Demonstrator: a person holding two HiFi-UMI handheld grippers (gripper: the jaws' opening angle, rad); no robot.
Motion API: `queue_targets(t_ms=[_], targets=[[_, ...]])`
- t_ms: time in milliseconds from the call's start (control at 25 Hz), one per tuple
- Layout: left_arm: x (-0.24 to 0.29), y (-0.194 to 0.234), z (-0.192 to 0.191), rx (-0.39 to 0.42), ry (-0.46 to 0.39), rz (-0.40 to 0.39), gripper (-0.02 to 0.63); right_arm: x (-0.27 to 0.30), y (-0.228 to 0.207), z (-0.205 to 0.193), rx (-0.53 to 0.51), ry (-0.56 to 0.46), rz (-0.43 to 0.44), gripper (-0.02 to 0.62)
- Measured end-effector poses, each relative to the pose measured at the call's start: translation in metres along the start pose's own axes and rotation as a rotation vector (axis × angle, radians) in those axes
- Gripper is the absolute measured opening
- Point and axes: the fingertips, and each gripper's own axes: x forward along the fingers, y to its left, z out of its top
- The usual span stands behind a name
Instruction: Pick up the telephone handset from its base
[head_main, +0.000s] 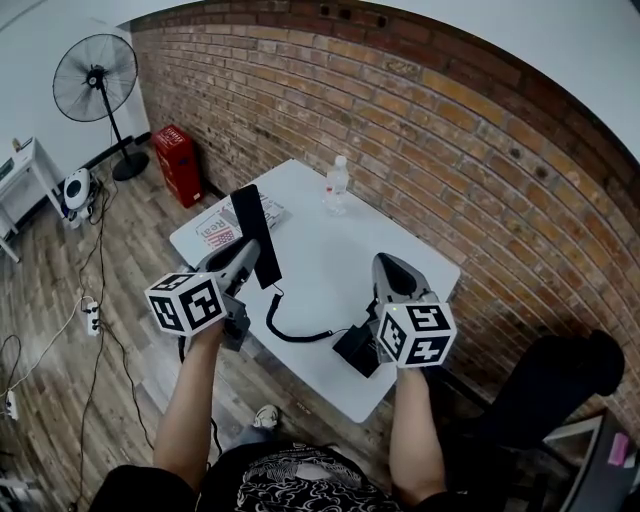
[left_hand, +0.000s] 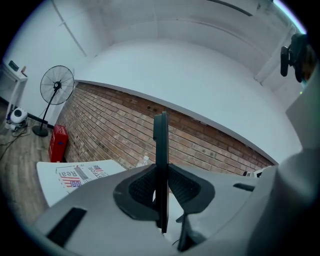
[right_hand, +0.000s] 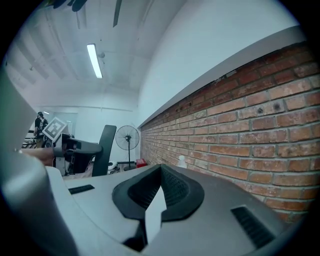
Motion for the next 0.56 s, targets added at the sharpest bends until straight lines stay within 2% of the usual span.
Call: queue_targets(t_ms=[560], targets=[[0.014, 0.003, -0.015, -0.017, 0.022, -0.008, 0.075, 0.000, -0.012, -0.006, 0.001, 0.010, -0.014, 0.000]])
